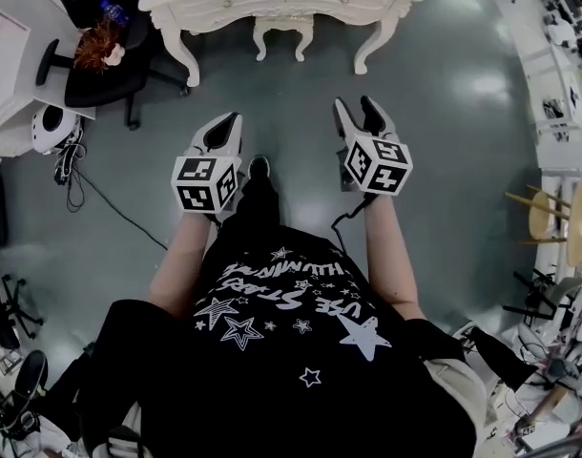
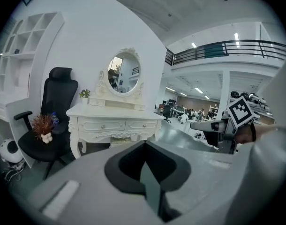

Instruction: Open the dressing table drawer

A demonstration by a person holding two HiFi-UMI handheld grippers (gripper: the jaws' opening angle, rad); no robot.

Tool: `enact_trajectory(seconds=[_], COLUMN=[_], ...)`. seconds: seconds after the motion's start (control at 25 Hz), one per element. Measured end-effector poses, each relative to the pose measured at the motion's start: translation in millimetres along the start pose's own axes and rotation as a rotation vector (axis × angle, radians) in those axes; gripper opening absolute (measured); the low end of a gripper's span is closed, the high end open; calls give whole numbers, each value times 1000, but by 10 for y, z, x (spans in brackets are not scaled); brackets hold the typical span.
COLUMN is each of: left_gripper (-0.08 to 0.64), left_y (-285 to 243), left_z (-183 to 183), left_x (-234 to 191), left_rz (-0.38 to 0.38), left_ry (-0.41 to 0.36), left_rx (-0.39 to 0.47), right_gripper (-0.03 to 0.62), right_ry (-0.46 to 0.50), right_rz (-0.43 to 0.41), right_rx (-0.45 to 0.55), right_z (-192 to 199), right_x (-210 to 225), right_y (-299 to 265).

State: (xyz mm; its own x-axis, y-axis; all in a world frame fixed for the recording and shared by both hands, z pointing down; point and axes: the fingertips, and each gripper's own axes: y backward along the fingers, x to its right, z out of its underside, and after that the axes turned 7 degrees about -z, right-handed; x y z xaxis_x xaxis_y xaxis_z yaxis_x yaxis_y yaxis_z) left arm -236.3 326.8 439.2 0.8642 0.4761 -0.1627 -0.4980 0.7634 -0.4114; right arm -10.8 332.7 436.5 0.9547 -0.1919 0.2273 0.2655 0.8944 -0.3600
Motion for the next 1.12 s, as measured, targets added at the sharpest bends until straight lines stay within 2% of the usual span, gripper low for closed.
enact_trajectory(seconds=[0.24,0.56,0.84,1.12], left_gripper=[2,2,2,2], left_y=[-743,-1485,-1813,-2057], left_z=[-408,-967,-1116,-1164], left_x=[-276,-827,-1162,-1188], left_rz=[46,53,64,62], left_ry=[-32,-15,-16,-14], left_rx=[-17,0,-6,-19], right_gripper=[270,268,267,265], right_ry=[-4,-9,-16,-20], right_rz=[41,83,108,110], right_rx=[0,13,10,8], right_z=[-401,-941,-1094,-1190], right_x=[309,526,575,787], right_y=[-625,-1504,-1958,-2228])
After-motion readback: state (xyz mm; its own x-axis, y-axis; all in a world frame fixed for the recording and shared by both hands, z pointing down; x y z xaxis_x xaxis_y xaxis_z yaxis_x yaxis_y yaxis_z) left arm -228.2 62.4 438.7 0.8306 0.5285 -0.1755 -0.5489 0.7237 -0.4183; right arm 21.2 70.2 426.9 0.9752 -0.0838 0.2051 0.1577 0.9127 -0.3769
